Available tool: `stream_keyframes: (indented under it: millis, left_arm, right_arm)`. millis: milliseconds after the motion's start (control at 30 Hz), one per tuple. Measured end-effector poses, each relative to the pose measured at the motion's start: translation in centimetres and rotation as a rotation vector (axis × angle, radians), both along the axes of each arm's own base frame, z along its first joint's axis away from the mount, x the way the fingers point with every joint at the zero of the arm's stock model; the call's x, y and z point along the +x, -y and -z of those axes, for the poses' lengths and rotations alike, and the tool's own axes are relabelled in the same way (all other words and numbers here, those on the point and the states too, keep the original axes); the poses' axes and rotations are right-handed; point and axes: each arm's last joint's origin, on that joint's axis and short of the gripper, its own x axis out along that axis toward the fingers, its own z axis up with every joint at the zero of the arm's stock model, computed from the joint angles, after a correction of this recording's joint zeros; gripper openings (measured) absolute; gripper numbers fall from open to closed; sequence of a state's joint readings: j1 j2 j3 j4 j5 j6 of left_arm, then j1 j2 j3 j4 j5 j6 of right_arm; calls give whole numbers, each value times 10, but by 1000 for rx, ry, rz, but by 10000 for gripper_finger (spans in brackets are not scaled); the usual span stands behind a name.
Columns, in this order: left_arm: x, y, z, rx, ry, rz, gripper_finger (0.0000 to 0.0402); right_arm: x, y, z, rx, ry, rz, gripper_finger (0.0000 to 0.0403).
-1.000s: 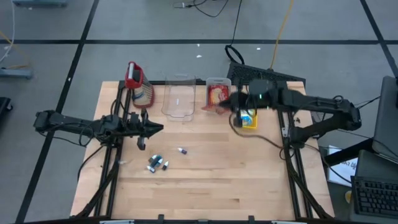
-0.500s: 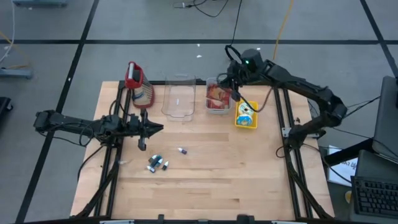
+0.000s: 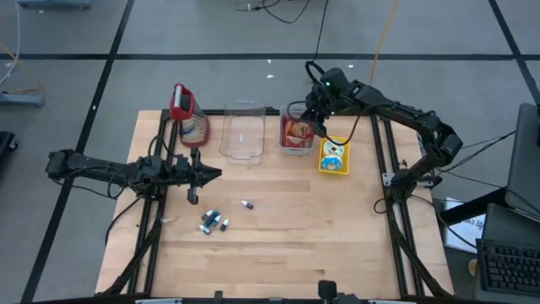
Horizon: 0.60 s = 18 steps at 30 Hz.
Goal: Pick & Place Food Item
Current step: Put the popcorn bag into the gray bin
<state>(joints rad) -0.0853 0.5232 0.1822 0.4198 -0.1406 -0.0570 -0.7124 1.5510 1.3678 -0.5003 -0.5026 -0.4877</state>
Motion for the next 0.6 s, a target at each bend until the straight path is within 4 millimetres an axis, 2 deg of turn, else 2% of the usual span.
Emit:
stream_keyframes:
  millis: [200,433,600]
  left_arm:
    - [0,0,0,0,0,0,37]
    - [0,0,0,0,0,0,37]
    - [0,0,0,0,0,0,37]
  right_arm:
    - [2,-9,0,74,25,-86,0]
    - [14,-26,1,65,-1,-132,0]
    - [20,-32,4,31,-37,-92,0]
